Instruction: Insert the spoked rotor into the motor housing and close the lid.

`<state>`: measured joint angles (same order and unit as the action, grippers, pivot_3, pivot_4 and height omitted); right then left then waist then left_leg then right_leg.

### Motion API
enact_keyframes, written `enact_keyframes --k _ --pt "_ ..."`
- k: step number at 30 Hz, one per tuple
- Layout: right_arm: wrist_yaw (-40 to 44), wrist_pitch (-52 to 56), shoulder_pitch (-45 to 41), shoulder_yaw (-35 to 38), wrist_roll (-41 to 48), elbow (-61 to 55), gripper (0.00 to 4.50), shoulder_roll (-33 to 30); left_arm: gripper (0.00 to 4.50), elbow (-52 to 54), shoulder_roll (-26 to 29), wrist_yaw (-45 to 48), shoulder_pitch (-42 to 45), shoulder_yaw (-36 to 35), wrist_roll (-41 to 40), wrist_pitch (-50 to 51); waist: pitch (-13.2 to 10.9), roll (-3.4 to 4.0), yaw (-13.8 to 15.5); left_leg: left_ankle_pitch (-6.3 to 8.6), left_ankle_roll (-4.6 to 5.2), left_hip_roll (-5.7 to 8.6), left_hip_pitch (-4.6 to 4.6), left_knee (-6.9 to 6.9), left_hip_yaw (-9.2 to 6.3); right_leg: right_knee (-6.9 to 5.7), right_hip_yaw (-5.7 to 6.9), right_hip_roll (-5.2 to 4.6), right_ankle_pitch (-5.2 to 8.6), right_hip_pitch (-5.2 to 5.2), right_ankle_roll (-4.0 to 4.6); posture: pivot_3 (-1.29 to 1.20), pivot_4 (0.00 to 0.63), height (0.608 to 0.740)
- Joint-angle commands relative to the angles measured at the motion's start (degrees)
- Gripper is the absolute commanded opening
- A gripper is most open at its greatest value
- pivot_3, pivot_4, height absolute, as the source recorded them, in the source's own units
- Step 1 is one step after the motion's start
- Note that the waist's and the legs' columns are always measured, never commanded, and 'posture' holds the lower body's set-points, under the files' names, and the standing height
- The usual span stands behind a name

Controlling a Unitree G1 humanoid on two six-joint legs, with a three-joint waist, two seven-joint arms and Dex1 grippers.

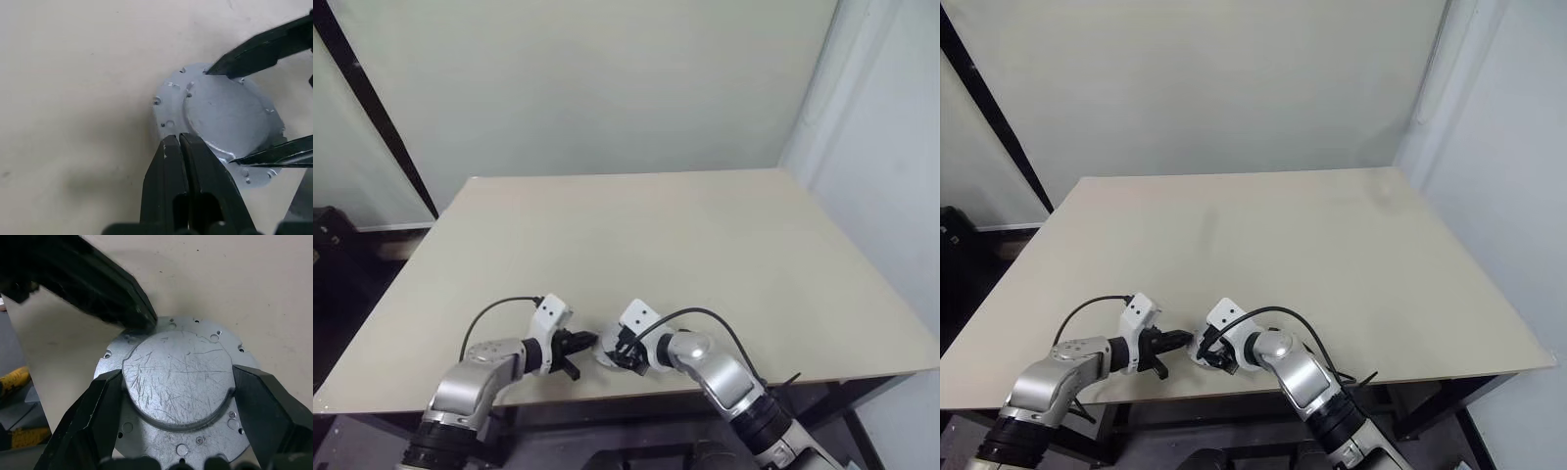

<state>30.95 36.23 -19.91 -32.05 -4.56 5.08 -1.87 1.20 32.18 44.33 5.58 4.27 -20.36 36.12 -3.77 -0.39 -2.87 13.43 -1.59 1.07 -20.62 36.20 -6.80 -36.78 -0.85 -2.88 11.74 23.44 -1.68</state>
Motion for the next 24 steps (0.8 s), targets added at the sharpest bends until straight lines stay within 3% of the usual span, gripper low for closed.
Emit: enact_keyframes --k 1,9,24 --pt "0.0 2.2 0.1 -1.0 -0.9 0.9 3.21 -0.8 0.0 -1.2 0.2 0.1 1.7 1.9 2.7 -1.6 0.0 0.03 0.0 0.0 0.0 0.0 0.01 0.0 0.0 0.0 0.0 0.0 0.0 0.0 0.0 0.0 0.0 0.74" --pt "0.0 2.0 0.2 -0.8 -0.6 -0.2 3.21 -1.2 0.0 -4.6 0.4 -0.5 2.9 4.4 6.7 -3.1 0.4 0.43 0.0 0.0 0.0 0.04 0.06 0.03 -0.01 0.01 -0.02 -0.02 0.0 -0.07 0.0 0.0 0.0 0.74" --pt "-3.1 1.0 1.3 1.9 0.8 1.2 3.21 2.0 0.0 -2.2 -0.5 0.4 3.4 -1.2 2.4 -1.0 0.5 0.44 0.0 -0.01 0.01 0.02 0.01 0.03 -0.03 0.0 -0.01 0.0 0.0 -0.03 0.0 0.0 0.0 0.74"
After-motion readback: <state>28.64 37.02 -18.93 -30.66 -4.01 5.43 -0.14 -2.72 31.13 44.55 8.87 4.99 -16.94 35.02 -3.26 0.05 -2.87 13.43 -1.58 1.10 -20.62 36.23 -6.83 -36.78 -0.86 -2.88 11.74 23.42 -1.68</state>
